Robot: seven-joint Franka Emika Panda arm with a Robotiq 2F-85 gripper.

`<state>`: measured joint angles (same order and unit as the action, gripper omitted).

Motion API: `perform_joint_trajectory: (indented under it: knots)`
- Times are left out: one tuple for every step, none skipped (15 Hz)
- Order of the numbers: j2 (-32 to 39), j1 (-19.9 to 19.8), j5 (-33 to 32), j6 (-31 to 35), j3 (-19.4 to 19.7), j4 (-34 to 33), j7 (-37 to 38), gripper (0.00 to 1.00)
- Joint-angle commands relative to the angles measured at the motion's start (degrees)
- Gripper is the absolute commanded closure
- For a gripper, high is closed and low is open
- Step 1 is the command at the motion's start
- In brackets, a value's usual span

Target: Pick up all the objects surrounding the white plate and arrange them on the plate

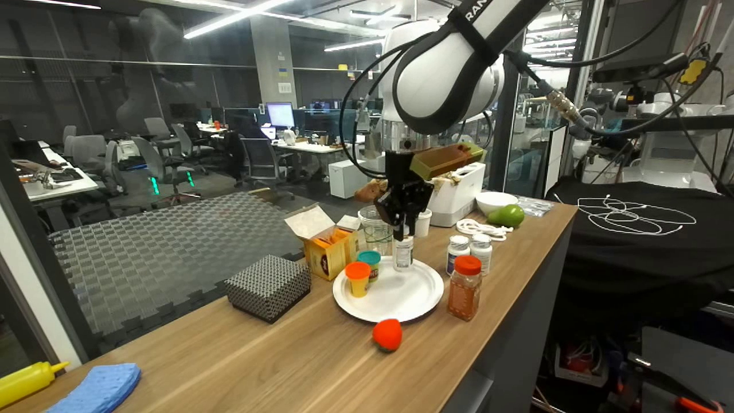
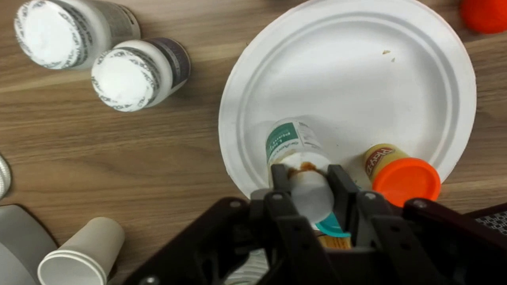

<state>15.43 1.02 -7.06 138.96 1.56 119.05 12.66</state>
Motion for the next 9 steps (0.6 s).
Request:
perform_joint_trajectory:
  knots:
    - [2.2,0.3,1.3,3.6,0.2,-1.2,0.2,0.83]
    - [2.9,0.2,1.7,4.2,0.1,-1.5,0.0,0.83]
    - [3.5,0.3,1.8,4.7,0.2,-1.7,0.1,0.83]
    - [4.2,0.4,1.9,5.2,0.4,-2.0,0.3,0.83]
    - [4.5,0.4,2.3,5.7,0.3,-2.0,0.1,0.83]
    - [4.9,0.3,2.8,6.1,0.2,-2.2,0.0,0.83]
    - [5.3,0.4,3.0,6.3,0.4,-2.4,0.3,0.83]
    - [5.4,0.3,3.4,6.5,0.4,-2.5,0.3,0.83]
    - [5.4,0.3,3.5,6.7,0.5,-2.7,0.3,0.83]
